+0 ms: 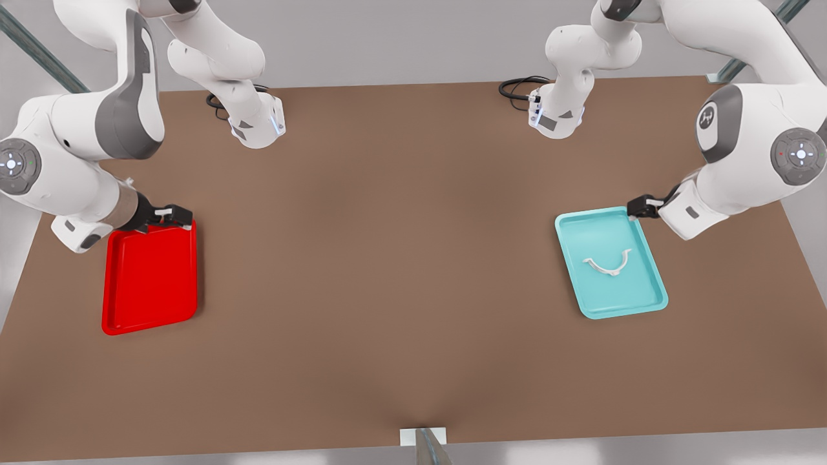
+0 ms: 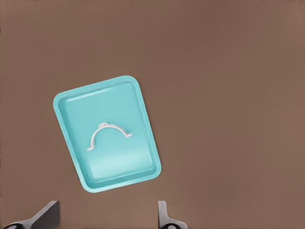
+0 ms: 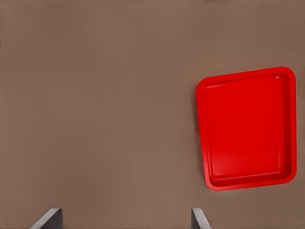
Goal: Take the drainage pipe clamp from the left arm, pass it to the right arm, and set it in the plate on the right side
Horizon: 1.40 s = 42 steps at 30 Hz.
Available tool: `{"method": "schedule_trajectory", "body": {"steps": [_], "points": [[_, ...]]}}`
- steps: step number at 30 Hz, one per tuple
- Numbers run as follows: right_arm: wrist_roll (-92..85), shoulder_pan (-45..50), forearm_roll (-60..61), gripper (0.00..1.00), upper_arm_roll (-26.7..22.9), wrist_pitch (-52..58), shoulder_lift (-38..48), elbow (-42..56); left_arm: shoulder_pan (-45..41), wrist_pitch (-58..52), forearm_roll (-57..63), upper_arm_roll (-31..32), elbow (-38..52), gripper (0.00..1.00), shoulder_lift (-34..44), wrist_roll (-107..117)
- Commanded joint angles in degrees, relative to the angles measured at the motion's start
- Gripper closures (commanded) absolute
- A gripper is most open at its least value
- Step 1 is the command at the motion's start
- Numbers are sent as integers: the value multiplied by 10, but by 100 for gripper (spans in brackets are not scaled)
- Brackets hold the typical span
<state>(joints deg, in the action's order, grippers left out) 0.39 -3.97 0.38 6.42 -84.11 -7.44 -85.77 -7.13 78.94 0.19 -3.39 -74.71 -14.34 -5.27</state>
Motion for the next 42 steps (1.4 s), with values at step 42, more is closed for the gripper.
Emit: {"method": "schedule_trajectory", "body": {"steps": [42], "points": [[0,-9,0,0,0,-27,-6,0,5,683,-167,-155,-493,21,-128,-651]]}}
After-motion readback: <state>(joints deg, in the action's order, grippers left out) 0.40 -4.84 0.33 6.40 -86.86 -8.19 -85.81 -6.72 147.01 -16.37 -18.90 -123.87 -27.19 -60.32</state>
